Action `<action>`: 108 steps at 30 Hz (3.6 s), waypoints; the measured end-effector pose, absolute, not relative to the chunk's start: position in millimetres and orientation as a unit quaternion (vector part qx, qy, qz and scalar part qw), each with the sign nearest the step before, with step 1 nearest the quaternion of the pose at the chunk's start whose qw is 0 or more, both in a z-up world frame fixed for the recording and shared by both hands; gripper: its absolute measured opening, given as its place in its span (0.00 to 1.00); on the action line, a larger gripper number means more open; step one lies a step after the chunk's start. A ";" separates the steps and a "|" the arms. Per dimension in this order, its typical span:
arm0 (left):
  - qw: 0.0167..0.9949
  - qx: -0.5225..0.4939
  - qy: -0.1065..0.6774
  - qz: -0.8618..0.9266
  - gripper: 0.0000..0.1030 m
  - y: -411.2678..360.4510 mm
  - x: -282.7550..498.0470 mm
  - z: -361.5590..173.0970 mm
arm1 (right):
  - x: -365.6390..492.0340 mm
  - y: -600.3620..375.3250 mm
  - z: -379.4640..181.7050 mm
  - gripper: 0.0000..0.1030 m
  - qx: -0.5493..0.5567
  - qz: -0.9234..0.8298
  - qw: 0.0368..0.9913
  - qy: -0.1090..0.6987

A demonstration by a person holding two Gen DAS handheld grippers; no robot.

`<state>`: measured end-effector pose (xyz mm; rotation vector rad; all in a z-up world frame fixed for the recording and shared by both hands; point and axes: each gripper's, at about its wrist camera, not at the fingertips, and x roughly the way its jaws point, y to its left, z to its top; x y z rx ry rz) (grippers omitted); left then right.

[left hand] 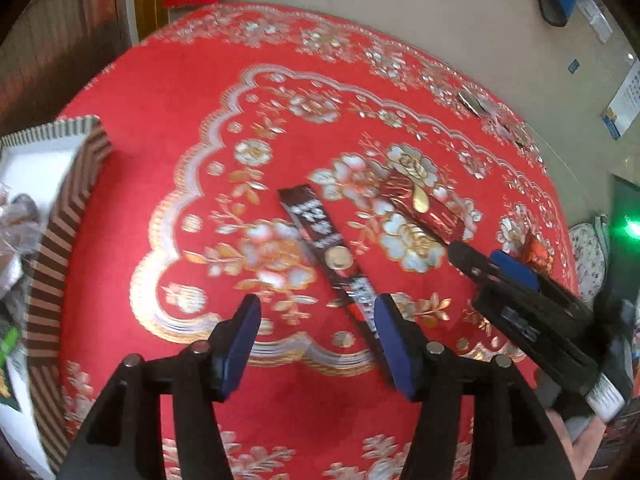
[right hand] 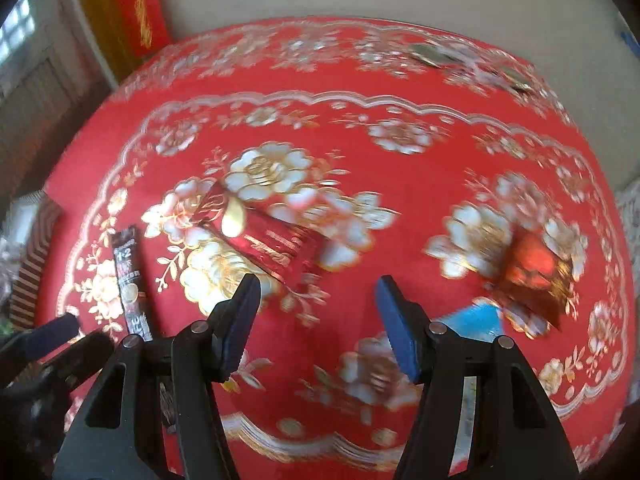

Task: Organize snacks
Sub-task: 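Move both tools back over the remaining snacks on the tablecloth, then grasp the Nescafe coffee stick with the left gripper while the right grasps the red chocolate bar, then carry the coffee stick and chocolate bar over the white tray with both grippers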

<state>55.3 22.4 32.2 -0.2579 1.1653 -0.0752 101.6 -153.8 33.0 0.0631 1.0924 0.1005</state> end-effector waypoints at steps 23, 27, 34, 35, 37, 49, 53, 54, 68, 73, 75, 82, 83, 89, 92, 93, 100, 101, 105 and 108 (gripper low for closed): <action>0.826 -0.072 0.558 -0.038 0.17 13.1 56.4 25.9 | 127.1 -141.9 48.9 0.59 -0.085 0.222 0.848 0.474; 0.826 -0.071 0.559 -0.037 0.17 30.8 52.1 27.0 | 141.5 -129.2 34.1 0.59 -0.128 0.240 0.829 0.489; 0.826 -0.071 0.557 -0.045 0.17 38.8 50.1 26.6 | 148.8 -114.1 25.6 0.50 -0.153 0.260 0.811 0.501; 0.827 -0.070 0.556 -0.046 0.17 39.0 49.5 26.7 | 147.8 -113.2 25.7 0.46 -0.151 0.258 0.812 0.502; 0.827 -0.072 0.555 -0.050 0.17 40.5 49.5 26.5 | 141.0 -110.6 27.5 0.34 -0.157 0.254 0.812 0.502; 0.829 -0.072 0.551 -0.057 0.17 46.0 39.7 26.4 | 95.1 -114.0 29.4 0.29 -0.149 0.223 0.812 0.518; 0.829 -0.079 0.550 -0.058 0.18 47.2 39.8 25.9 | 94.9 -104.0 29.5 0.30 -0.184 0.222 0.807 0.515; 0.830 -0.076 0.550 -0.058 0.19 47.6 39.9 25.8 | 97.0 -102.1 29.6 0.30 -0.191 0.223 0.803 0.518; 0.832 -0.048 0.548 -0.070 0.17 39.0 39.4 26.9 | 107.4 -120.1 29.4 0.27 -0.110 0.238 0.785 0.562; 0.834 -0.050 0.544 -0.076 0.11 42.1 32.8 32.4 | 85.3 -131.1 34.8 0.27 -0.076 0.234 0.802 0.544; 0.836 -0.048 0.541 -0.076 0.11 43.5 29.3 34.3 | 75.7 -134.5 41.5 0.27 -0.060 0.232 0.814 0.529; 0.833 -0.053 0.546 -0.076 0.11 47.4 21.4 33.1 | 54.7 -135.6 44.3 0.23 -0.050 0.229 0.816 0.528; 0.833 -0.054 0.545 -0.073 0.11 48.1 21.5 32.8 | 53.4 -138.6 46.1 0.23 -0.042 0.224 0.820 0.525; 0.836 -0.048 0.542 -0.063 0.13 46.8 20.8 30.9 | 58.0 -127.7 42.1 0.42 -0.073 0.198 0.811 0.546; 0.837 -0.040 0.543 -0.054 0.26 45.9 21.5 29.1 | 65.7 -118.9 35.1 0.45 -0.084 0.197 0.801 0.559; 0.835 -0.038 0.547 -0.051 0.35 45.7 22.2 27.1 | 66.8 -117.2 34.1 0.45 -0.085 0.200 0.799 0.561; 0.846 0.002 0.532 -0.042 0.44 38.3 19.8 21.4 | 62.2 -107.7 30.8 0.29 -0.134 0.194 0.794 0.560; 0.848 0.016 0.528 -0.036 0.28 37.0 19.5 21.1 | 61.6 -110.3 31.1 0.28 -0.132 0.192 0.795 0.560; 0.847 0.012 0.529 -0.047 0.20 42.7 21.1 22.8 | 55.7 -117.7 31.6 0.27 -0.125 0.187 0.801 0.554; 0.847 0.004 0.529 -0.049 0.17 49.9 16.9 25.9 | 47.9 -124.2 32.6 0.27 -0.097 0.192 0.806 0.552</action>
